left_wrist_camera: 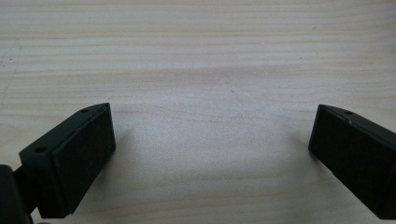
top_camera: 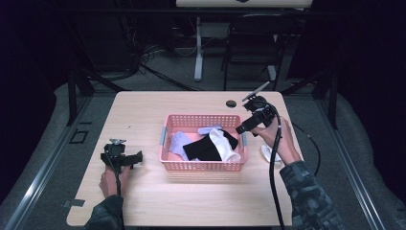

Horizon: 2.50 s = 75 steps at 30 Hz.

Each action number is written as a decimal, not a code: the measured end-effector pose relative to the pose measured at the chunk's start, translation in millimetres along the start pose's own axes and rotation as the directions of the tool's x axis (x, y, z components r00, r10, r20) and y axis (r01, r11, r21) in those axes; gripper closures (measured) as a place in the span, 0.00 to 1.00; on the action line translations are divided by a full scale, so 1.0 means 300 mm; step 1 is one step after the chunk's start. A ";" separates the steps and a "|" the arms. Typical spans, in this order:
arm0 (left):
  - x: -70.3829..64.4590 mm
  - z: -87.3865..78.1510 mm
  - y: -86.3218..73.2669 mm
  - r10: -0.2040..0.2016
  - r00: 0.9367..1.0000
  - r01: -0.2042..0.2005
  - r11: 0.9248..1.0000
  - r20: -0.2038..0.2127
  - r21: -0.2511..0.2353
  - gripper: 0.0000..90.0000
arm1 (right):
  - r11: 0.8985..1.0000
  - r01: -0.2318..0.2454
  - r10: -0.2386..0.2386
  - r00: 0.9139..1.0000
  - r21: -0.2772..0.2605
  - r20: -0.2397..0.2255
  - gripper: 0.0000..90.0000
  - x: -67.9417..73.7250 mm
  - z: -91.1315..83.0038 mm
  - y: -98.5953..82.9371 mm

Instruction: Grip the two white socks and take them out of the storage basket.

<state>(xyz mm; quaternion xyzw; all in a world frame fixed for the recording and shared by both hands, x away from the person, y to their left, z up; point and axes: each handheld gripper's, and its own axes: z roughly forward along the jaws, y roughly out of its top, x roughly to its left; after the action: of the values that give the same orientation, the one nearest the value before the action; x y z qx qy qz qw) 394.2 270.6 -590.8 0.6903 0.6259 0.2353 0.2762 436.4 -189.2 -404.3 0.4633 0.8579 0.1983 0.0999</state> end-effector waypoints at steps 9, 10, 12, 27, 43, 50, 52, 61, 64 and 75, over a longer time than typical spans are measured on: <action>0.001 0.001 0.002 0.006 1.000 -0.006 1.000 0.001 0.002 0.01 | 0.998 0.056 -0.055 0.998 0.040 -0.026 0.23 0.101 0.090 0.070; 0.002 0.001 0.002 0.007 1.000 -0.007 1.000 0.002 0.003 0.01 | 0.998 0.048 -0.047 0.998 0.031 -0.030 0.25 0.110 0.111 0.073; 0.002 0.001 0.002 0.007 1.000 -0.007 1.000 0.002 0.003 0.01 | 0.996 0.054 -0.052 0.998 0.074 -0.034 0.28 0.113 0.149 0.083; 0.001 0.002 0.003 0.008 1.000 -0.008 1.000 0.004 0.002 0.01 | 0.980 -0.035 0.049 0.997 0.197 -0.066 0.56 0.108 0.384 0.030; 0.000 0.004 0.005 0.009 1.000 -0.009 1.000 0.006 0.000 0.01 | 0.970 0.017 0.000 0.998 0.244 -0.067 0.96 0.128 0.412 0.026; 0.001 0.003 0.005 0.012 1.000 -0.012 1.000 0.006 0.003 0.01 | 0.983 0.002 0.013 0.996 0.183 -0.085 0.96 0.123 0.347 0.028; 0.001 0.003 0.005 0.012 1.000 -0.012 1.000 0.006 0.003 0.01 | 0.984 0.012 0.005 0.996 0.180 -0.090 0.96 0.121 0.326 0.032; 0.000 0.004 0.005 0.008 1.000 -0.008 1.000 0.005 0.000 0.01 | 0.993 0.011 0.000 0.995 0.114 -0.100 0.96 0.110 0.243 0.052; 0.000 0.004 0.005 0.009 1.000 -0.009 1.000 0.005 0.000 0.01 | 0.995 0.014 -0.003 0.994 0.103 -0.108 0.96 0.105 0.222 0.059; 0.000 0.004 0.005 0.009 1.000 -0.009 1.000 0.005 0.000 0.01 | 0.998 0.013 -0.005 0.993 0.067 -0.119 0.97 0.118 0.173 0.089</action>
<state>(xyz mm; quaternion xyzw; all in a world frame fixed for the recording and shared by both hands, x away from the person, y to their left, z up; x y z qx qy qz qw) 396.0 270.4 -590.7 0.6937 0.6221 0.2349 0.2767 455.5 -133.7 -439.0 0.4500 0.8706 0.1960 0.0339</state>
